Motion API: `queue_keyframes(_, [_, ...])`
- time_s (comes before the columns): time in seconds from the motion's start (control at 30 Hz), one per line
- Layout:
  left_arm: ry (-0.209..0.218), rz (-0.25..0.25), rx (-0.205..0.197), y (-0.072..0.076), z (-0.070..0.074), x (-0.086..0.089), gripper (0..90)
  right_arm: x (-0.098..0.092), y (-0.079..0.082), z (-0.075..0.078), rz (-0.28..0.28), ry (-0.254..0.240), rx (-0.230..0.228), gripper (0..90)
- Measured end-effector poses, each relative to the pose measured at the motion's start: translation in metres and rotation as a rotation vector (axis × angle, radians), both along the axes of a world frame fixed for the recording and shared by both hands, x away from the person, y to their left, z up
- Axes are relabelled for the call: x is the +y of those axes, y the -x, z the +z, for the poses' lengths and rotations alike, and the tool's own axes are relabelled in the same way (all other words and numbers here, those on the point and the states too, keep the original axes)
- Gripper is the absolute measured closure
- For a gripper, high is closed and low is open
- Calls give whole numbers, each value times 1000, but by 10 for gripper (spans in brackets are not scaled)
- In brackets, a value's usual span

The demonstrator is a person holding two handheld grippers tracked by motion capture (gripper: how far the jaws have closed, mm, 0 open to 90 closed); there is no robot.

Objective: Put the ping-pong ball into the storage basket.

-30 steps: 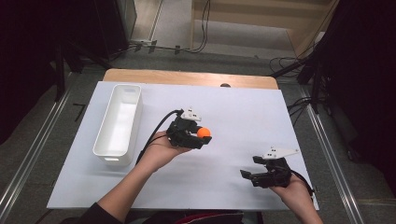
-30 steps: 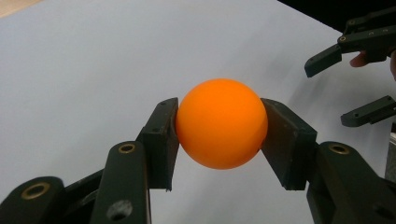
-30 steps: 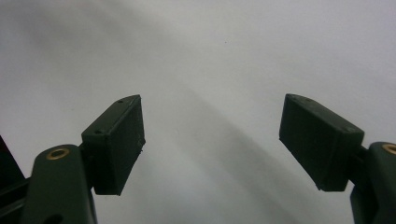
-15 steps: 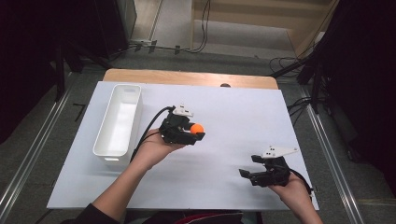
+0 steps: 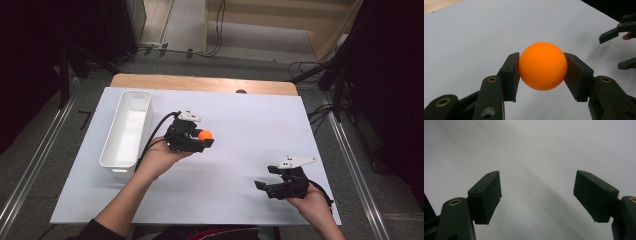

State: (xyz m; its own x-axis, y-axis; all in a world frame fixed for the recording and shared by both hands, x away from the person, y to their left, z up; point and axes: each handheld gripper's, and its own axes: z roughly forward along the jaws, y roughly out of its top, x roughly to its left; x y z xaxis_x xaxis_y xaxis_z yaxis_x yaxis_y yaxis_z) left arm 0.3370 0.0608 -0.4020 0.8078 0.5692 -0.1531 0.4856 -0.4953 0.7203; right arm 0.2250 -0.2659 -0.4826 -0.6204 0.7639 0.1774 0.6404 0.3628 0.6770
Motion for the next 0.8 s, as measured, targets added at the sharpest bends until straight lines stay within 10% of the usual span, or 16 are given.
queue_keyframes(0.8, [-25, 61, -7, -9, 2, 20, 486, 2, -3, 0, 9, -1, -2, 207])
